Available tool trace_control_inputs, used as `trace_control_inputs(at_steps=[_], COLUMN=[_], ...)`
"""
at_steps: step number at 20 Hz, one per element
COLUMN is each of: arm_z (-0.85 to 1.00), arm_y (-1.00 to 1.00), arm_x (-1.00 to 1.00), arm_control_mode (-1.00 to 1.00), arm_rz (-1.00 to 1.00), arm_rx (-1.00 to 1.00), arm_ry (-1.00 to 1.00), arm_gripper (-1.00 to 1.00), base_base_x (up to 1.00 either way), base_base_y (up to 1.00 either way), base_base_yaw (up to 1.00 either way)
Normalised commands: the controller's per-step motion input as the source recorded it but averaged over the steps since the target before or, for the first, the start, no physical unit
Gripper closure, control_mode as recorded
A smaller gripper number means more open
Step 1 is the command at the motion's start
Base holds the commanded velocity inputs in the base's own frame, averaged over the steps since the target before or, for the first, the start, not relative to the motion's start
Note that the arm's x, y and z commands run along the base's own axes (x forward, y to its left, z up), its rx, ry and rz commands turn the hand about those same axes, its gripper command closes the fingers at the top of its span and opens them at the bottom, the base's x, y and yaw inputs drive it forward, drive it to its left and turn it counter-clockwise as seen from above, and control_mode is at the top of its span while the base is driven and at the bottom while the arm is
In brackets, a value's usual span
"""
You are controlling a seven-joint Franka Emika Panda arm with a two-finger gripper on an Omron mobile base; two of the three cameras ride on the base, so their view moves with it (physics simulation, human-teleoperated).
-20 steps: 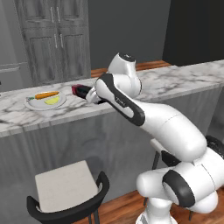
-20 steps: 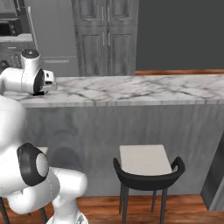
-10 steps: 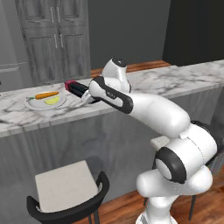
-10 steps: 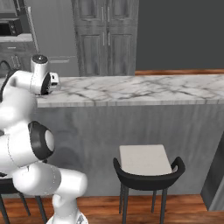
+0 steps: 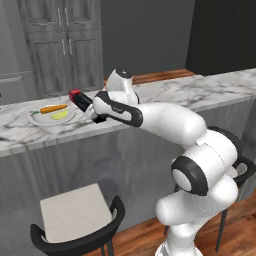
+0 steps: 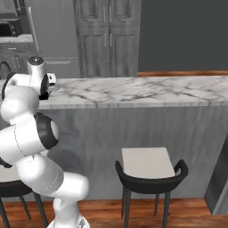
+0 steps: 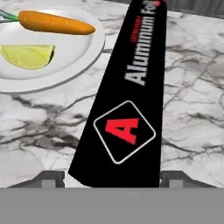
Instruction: Retrieve the tupperware and aluminum foil from the cabinet and place them on the dining counter near the plate with lemon wedge and carrot to prepare for storing leftovers.
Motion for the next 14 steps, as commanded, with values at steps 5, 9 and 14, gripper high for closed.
trace_control_inputs(at_steps=[5,9,14], arm_z=[0.68,0.85,0.64], arm_y=[0.03,0.0,-0.36], arm_x=[-0.76,-0.81,-0.99], arm_control_mode=[-1.0,-1.0,-1.0], arm_rz=[-0.04,-0.17,-0.26], arm_rx=[-0.08,-0.04,0.0], arm_ry=[-0.13,-0.19,-0.15], arm_gripper=[-1.0,-1.0,-1.0], base_base_x=[0.0,0.0,0.0], base_base_y=[0.0,0.0,0.0], base_base_yaw=[0.0,0.0,0.0])
